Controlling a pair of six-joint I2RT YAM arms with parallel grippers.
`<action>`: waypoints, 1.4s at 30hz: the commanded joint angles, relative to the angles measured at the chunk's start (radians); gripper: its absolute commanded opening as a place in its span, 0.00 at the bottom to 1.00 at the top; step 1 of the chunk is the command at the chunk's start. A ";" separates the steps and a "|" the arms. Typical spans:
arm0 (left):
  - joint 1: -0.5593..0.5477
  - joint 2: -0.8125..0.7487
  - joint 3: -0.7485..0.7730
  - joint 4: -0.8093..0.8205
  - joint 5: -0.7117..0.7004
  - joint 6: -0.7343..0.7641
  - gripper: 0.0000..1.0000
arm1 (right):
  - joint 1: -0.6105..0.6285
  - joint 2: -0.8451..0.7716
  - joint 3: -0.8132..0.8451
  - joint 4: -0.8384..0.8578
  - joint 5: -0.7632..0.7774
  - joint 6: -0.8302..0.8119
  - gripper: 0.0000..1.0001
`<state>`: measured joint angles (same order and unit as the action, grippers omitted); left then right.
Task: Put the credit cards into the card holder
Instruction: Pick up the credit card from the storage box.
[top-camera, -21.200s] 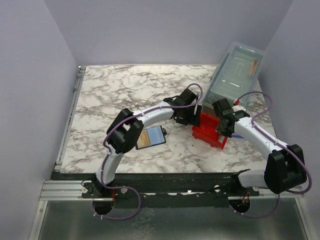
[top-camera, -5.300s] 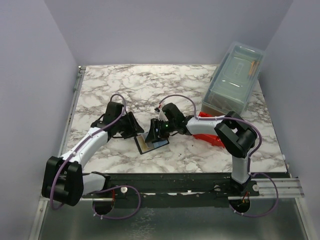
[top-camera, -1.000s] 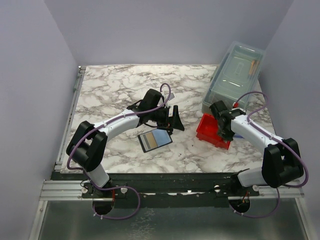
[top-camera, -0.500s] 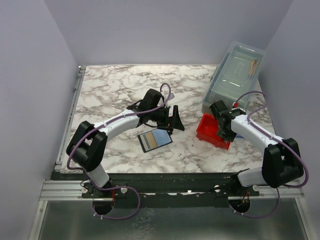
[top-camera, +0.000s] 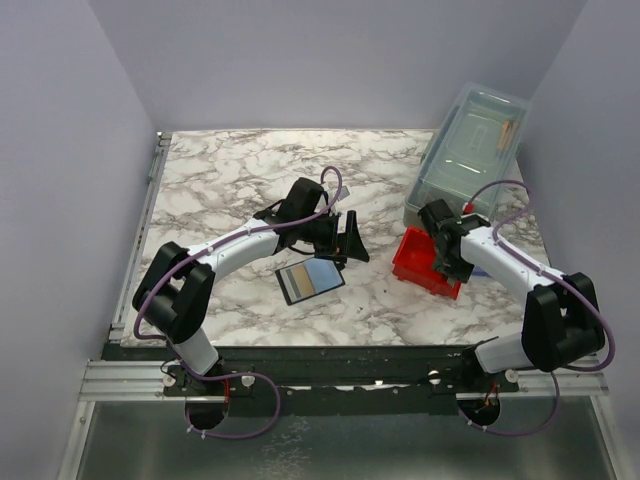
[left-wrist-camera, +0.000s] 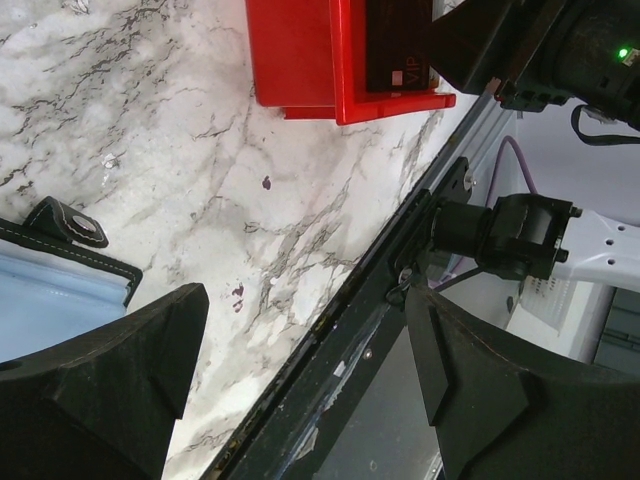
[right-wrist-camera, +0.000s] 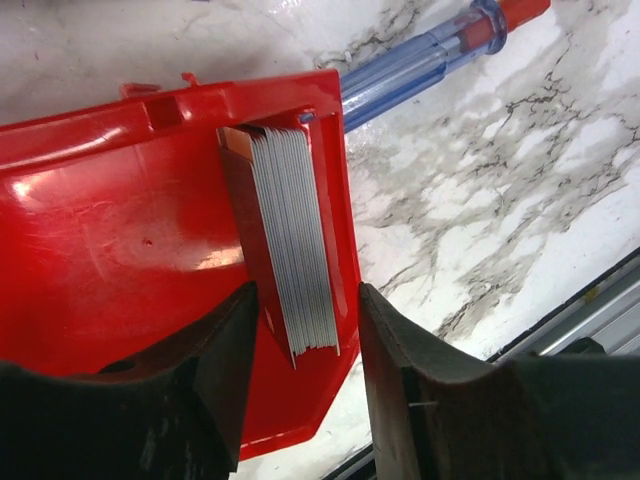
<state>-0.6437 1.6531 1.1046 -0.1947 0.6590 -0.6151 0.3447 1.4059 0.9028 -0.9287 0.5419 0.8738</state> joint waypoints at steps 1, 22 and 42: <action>-0.006 -0.007 -0.011 0.023 0.029 0.015 0.87 | -0.006 0.046 0.048 0.001 0.039 -0.015 0.51; -0.006 -0.009 -0.012 0.027 0.041 0.012 0.87 | -0.012 0.048 0.061 -0.083 0.060 0.027 0.42; -0.006 -0.001 -0.014 0.032 0.045 0.009 0.87 | -0.014 0.033 0.056 -0.066 0.048 0.008 0.12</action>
<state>-0.6437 1.6531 1.1034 -0.1810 0.6720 -0.6155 0.3382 1.4487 0.9463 -0.9752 0.5621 0.8719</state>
